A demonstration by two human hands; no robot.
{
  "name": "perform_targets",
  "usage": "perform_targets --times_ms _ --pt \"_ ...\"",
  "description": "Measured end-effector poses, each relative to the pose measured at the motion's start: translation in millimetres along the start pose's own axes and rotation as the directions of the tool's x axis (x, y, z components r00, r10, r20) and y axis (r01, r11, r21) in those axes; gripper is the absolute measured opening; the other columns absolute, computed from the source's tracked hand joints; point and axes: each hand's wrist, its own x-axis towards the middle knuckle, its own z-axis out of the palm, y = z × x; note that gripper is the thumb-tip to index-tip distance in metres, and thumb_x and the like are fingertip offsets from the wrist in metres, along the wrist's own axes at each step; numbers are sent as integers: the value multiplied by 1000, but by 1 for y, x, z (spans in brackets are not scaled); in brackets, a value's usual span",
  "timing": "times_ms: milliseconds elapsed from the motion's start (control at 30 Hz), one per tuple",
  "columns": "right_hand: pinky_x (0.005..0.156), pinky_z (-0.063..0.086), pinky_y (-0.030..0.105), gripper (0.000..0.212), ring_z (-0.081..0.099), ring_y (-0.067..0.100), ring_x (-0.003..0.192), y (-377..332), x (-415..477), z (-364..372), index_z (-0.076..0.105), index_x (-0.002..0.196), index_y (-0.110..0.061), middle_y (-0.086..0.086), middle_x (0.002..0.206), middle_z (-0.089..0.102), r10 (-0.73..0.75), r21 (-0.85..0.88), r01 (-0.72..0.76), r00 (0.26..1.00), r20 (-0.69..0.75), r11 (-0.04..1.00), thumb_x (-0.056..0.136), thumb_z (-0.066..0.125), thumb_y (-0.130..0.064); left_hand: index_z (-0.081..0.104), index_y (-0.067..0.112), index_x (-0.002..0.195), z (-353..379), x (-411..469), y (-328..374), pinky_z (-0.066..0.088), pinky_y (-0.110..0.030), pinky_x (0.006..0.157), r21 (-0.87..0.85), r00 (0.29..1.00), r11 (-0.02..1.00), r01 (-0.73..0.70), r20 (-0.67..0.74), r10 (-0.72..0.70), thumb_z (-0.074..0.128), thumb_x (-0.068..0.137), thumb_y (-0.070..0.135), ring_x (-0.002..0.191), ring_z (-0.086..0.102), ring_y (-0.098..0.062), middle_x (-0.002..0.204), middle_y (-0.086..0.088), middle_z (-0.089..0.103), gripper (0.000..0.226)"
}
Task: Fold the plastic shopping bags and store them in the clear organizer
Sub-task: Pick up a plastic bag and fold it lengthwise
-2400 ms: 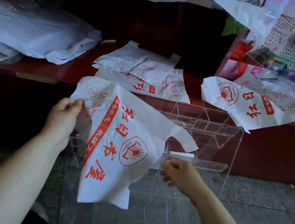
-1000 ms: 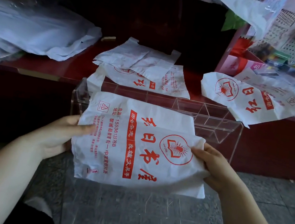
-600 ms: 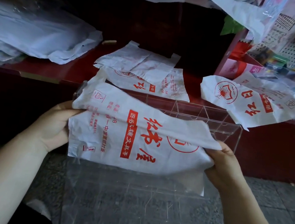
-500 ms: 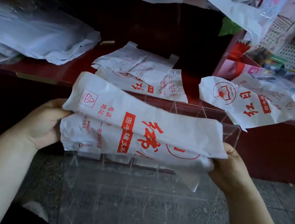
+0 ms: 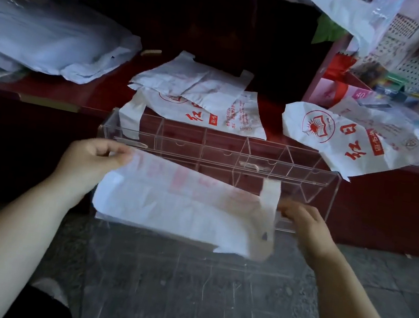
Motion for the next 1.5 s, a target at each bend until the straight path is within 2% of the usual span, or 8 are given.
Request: perform_targets --times_ms 200,367,500,633,867,1167,1267,1500 --pt "51 39 5 27 52 -6 47 0 5 5 60 65 -12 -8 50 60 -35 19 46 917 -396 999 91 55 -16 54 33 89 -7 -7 17 49 -8 59 -89 986 982 -168 -16 168 61 77 -9 62 62 7 65 23 67 45" --pt "85 38 3 45 53 -15 96 -18 -11 35 48 106 -36 -20 104 56 -344 -222 347 937 56 911 66 64 -47 66 34 80 1 -30 36 47 -5 57 -82 958 981 -177 214 190 77 60 -7 59 59 3 61 9 66 47" --pt "71 40 8 50 55 -6 85 -26 -27 68 59 106 -32 -31 80 55 -288 -363 423 883 369 830 63 56 -59 71 41 71 6 -40 44 47 -7 58 -155 926 975 -157 320 200 71 48 9 60 62 1 64 9 70 40" --pt "48 30 14 36 43 -2 45 -20 -33 84 45 53 -25 -18 42 46 -203 -260 317 901 384 912 83 65 -26 71 30 80 8 -42 44 47 -7 58 -186 909 978 -95 384 162 73 37 33 65 63 4 70 12 71 44" --pt "48 42 9 28 54 -4 42 -15 -22 71 57 59 -15 -12 42 58 50 -24 -46 968 244 999 86 59 -7 64 -6 81 10 -28 18 43 -24 60 85 958 995 44 280 -66 66 80 10 64 57 -14 66 -6 65 16" --pt "94 41 14 60 46 -3 119 -21 -23 63 43 120 -50 -21 128 47 -334 137 310 917 217 941 66 69 -50 68 31 47 24 -45 21 40 -9 53 181 863 978 -108 505 2 79 68 6 50 53 4 52 10 64 34" --pt "88 43 12 17 56 -3 103 -24 -23 65 65 88 -32 -17 105 62 -369 60 368 882 292 928 74 70 -26 63 30 46 31 -50 19 40 -6 56 240 856 961 -137 516 -7 76 69 5 52 55 7 53 15 64 37" --pt "69 42 4 34 59 -11 68 -19 -23 68 61 65 -24 -18 62 64 -193 55 185 940 281 981 78 64 6 50 26 65 38 -56 18 41 -9 65 175 903 949 -261 392 176 75 72 8 70 59 2 81 11 61 32"
